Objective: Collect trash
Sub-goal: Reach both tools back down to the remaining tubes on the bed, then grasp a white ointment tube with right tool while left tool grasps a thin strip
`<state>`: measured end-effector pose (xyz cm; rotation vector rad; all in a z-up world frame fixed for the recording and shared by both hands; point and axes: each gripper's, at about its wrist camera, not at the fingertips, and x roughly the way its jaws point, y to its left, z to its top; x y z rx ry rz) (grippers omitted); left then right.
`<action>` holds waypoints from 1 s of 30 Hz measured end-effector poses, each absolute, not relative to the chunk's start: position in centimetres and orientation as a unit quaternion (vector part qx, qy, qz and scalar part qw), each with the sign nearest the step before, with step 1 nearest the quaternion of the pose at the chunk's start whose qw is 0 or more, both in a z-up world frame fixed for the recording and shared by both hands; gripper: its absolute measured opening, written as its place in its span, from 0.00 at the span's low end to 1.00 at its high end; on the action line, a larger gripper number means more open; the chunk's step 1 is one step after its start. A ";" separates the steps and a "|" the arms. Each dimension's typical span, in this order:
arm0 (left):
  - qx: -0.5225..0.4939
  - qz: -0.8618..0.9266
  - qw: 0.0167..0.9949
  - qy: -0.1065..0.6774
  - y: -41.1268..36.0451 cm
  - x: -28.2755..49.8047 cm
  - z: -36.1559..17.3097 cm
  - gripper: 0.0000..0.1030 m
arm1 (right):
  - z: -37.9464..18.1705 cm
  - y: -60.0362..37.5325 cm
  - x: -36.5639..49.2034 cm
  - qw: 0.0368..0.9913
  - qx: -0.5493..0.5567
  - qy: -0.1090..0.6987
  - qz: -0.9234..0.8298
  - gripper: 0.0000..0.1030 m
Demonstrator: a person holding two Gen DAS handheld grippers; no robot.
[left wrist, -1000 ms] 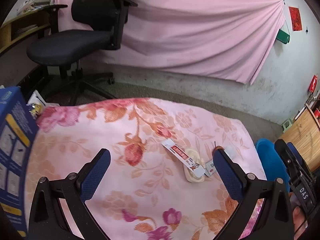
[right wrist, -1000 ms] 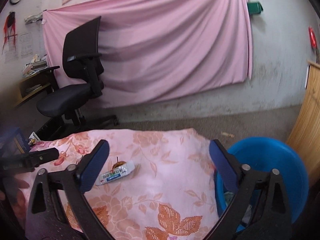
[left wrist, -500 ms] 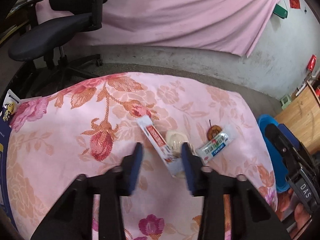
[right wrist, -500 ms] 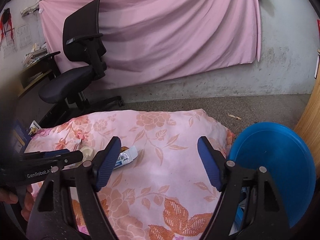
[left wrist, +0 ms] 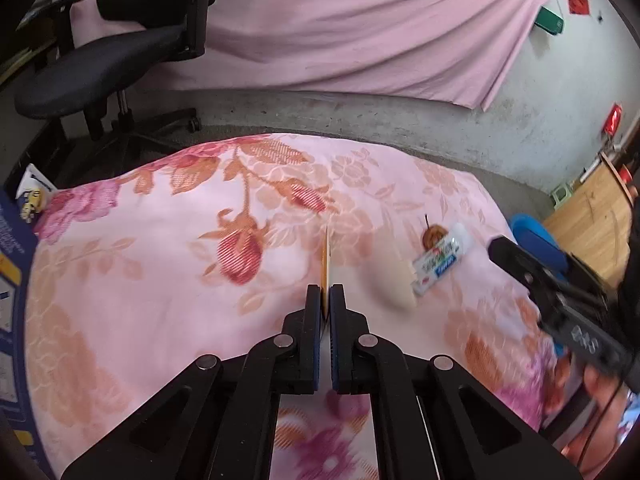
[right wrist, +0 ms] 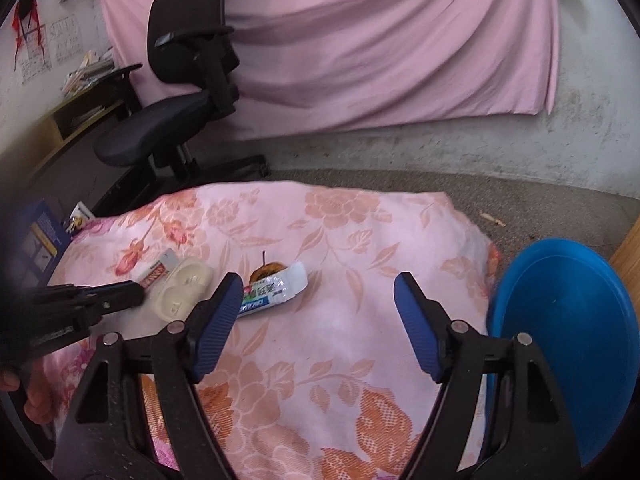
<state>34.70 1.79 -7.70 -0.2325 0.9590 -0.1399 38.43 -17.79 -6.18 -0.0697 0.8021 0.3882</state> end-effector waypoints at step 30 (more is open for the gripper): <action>-0.119 -0.082 0.874 0.464 2.8 32.6 -7.5 0.02 | -9.1 -13.5 42.6 0.858 -0.022 0.479 0.183 0.85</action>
